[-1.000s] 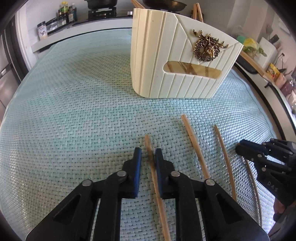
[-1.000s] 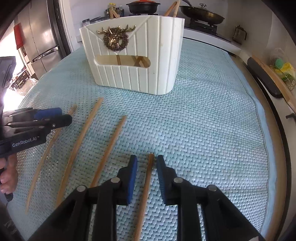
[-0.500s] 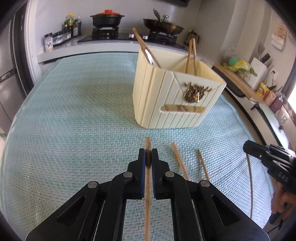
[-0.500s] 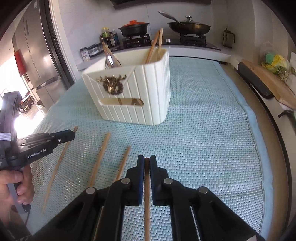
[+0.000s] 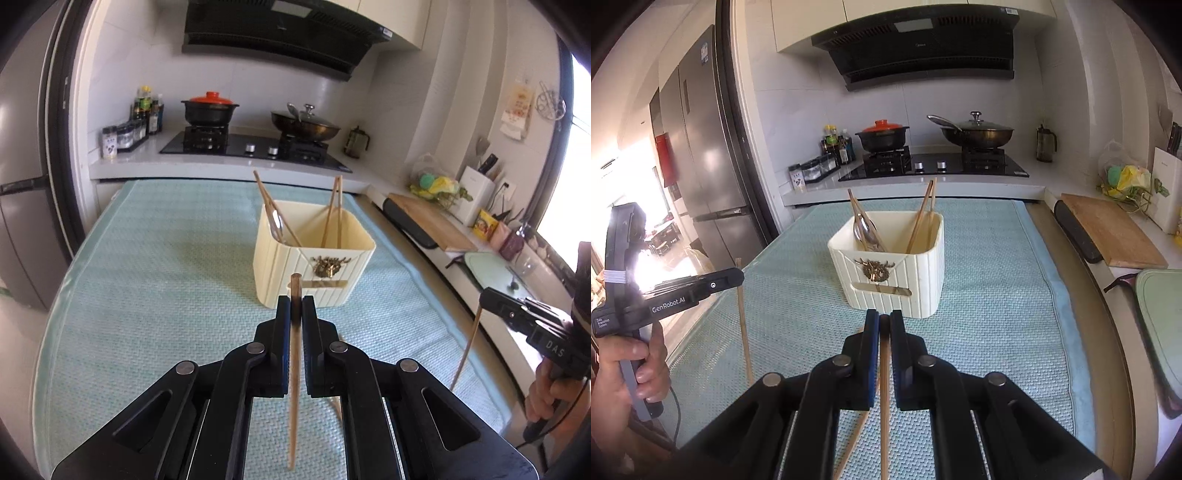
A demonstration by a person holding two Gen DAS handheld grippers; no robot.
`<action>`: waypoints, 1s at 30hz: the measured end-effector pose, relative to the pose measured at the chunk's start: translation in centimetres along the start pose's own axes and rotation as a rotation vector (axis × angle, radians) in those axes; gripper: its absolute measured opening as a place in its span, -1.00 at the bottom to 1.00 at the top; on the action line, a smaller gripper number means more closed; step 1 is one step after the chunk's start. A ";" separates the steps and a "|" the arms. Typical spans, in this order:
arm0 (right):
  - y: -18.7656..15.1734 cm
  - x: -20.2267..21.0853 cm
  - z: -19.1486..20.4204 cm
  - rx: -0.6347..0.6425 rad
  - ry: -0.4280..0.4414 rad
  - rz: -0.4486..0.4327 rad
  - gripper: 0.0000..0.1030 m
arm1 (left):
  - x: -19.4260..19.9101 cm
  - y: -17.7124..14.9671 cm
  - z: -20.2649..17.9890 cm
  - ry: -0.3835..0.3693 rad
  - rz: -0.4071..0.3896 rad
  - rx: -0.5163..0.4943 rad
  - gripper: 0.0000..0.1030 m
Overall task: Organize utensils
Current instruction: 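Carry both chopsticks over the caddy and lower them in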
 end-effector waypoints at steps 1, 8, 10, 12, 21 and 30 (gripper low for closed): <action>0.1 0.5 0.1 0.005 -0.001 -0.011 -0.88 | 0.4 0.0 0.0 0.000 -0.008 0.002 -0.93; 0.9 3.4 1.7 0.056 -0.031 -0.088 -0.88 | 1.7 0.0 -0.9 -0.004 -0.030 -0.003 -0.93; 1.2 3.8 1.9 0.055 -0.031 -0.104 -0.88 | 2.3 0.1 -1.2 -0.005 -0.041 -0.011 -0.93; 1.5 4.3 2.0 0.055 -0.030 -0.121 -0.88 | 2.9 0.4 -1.5 -0.008 -0.057 -0.021 -0.93; 3.0 5.7 2.6 0.072 -0.028 -0.177 -0.88 | 4.5 2.3 -1.8 -0.010 -0.114 -0.020 -0.93; 5.3 6.5 3.4 0.116 -0.026 -0.213 -0.88 | 4.5 4.5 -2.7 -0.010 -0.140 -0.043 -0.93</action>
Point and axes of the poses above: each gripper's, at about its wrist camera, not at the fingertips, and x roughly against the way its jaws point, z to its left, y to its top, the point moved 6 cm from there along -x, roughly the way its jaws point, and after that the axes turned 1 degree about -x, right-handed, at the moved point
